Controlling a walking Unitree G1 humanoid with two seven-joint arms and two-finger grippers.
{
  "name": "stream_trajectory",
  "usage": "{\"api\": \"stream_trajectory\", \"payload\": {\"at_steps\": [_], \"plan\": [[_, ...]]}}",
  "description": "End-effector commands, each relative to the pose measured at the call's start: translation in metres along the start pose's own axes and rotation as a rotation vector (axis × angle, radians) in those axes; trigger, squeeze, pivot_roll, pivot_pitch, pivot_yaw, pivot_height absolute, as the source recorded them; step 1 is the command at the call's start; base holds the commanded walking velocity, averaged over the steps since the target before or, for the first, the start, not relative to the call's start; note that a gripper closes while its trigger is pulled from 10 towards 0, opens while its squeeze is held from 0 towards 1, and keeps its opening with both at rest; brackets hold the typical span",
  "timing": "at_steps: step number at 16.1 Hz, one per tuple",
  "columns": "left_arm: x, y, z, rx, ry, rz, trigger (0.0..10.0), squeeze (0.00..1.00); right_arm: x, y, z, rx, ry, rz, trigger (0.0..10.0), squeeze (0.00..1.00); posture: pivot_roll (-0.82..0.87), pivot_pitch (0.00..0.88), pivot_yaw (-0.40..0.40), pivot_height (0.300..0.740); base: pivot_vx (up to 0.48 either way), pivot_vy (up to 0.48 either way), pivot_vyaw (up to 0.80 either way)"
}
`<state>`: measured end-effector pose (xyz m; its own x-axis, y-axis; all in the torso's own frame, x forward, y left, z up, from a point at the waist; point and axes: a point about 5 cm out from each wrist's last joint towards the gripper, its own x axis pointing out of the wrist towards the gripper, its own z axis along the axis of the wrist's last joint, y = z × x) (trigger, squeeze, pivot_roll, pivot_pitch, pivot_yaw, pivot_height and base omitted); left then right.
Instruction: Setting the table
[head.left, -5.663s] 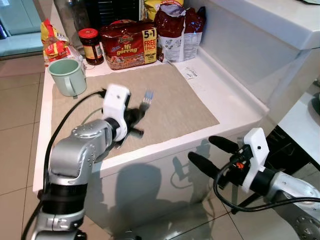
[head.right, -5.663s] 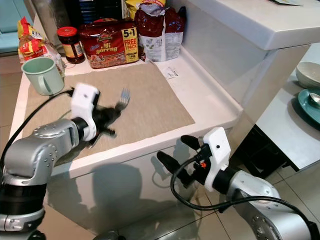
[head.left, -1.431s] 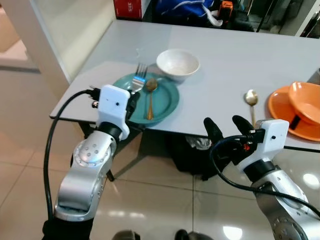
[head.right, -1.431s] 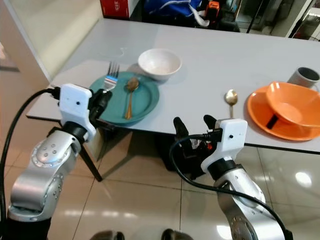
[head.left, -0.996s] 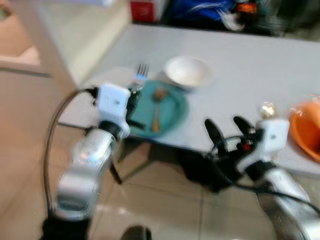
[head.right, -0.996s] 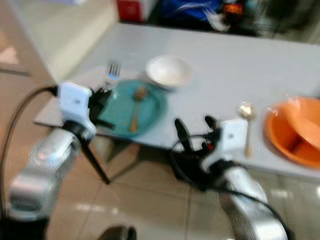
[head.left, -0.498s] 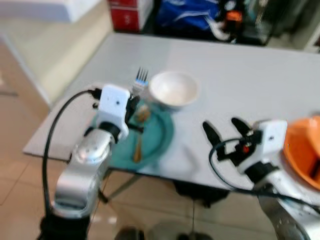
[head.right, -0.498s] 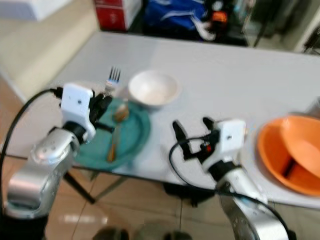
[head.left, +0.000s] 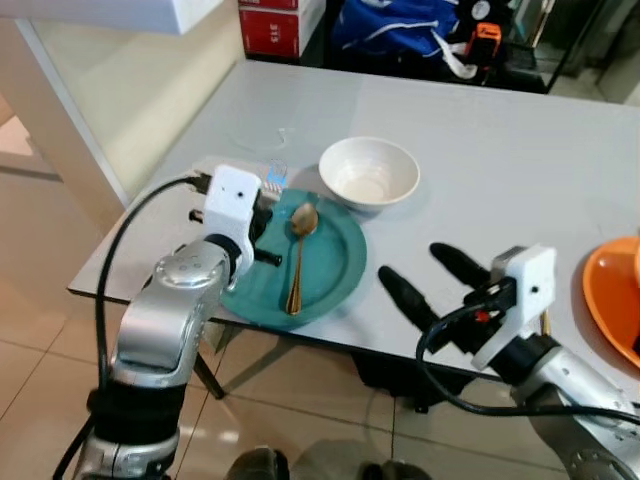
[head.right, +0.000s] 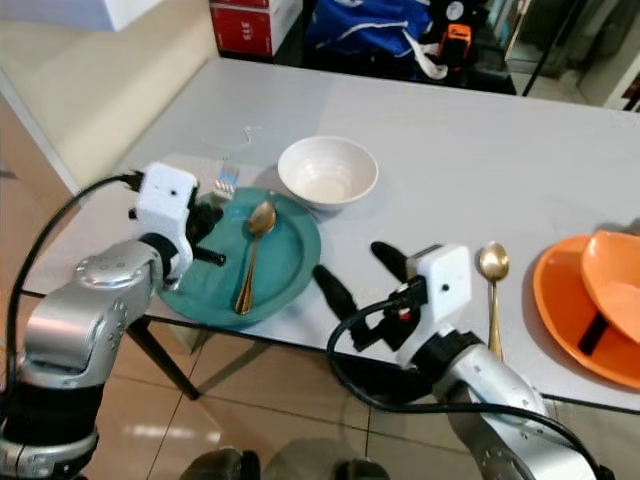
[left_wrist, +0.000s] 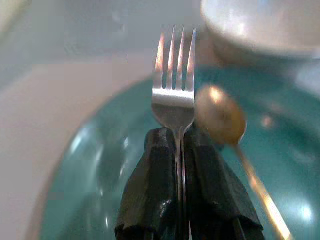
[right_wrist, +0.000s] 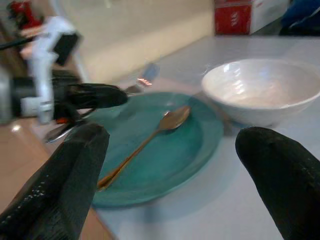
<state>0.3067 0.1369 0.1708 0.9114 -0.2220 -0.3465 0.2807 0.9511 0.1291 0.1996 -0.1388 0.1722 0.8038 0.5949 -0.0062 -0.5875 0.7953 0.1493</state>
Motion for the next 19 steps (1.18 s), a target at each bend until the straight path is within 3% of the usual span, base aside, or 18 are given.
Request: {"api": "stream_trajectory", "payload": {"at_steps": [1, 4, 9, 19], "plan": [[0.005, 0.002, -0.002, 0.016, 0.038, 0.008, 10.0, 0.0, -0.002, 0.007, 0.001, -0.008, 0.014, 0.049, 10.0, 0.0, 0.03, 0.116, 0.003, 0.74, 0.0, 0.0, 0.0], [0.01, -0.003, -0.009, -0.033, 0.114, -0.034, 10.0, 0.0, -0.003, 0.01, 0.001, -0.005, 0.019, 0.063, 10.0, 0.0, 0.02, 0.117, 0.005, 0.74, 0.0, 0.0, 0.0], [0.015, -0.01, -0.012, -0.08, 0.149, -0.05, 10.0, 0.0, -0.003, 0.012, 0.002, -0.003, 0.027, 0.085, 10.0, 0.0, 0.02, 0.117, -0.005, 0.74, 0.0, 0.0, 0.0], [0.02, -0.01, -0.017, -0.081, 0.193, -0.038, 10.0, 0.0, -0.002, 0.022, -0.002, 0.003, 0.05, 0.171, 10.0, 0.0, 0.02, 0.113, -0.004, 0.74, 0.0, 0.0, 0.0]]}}
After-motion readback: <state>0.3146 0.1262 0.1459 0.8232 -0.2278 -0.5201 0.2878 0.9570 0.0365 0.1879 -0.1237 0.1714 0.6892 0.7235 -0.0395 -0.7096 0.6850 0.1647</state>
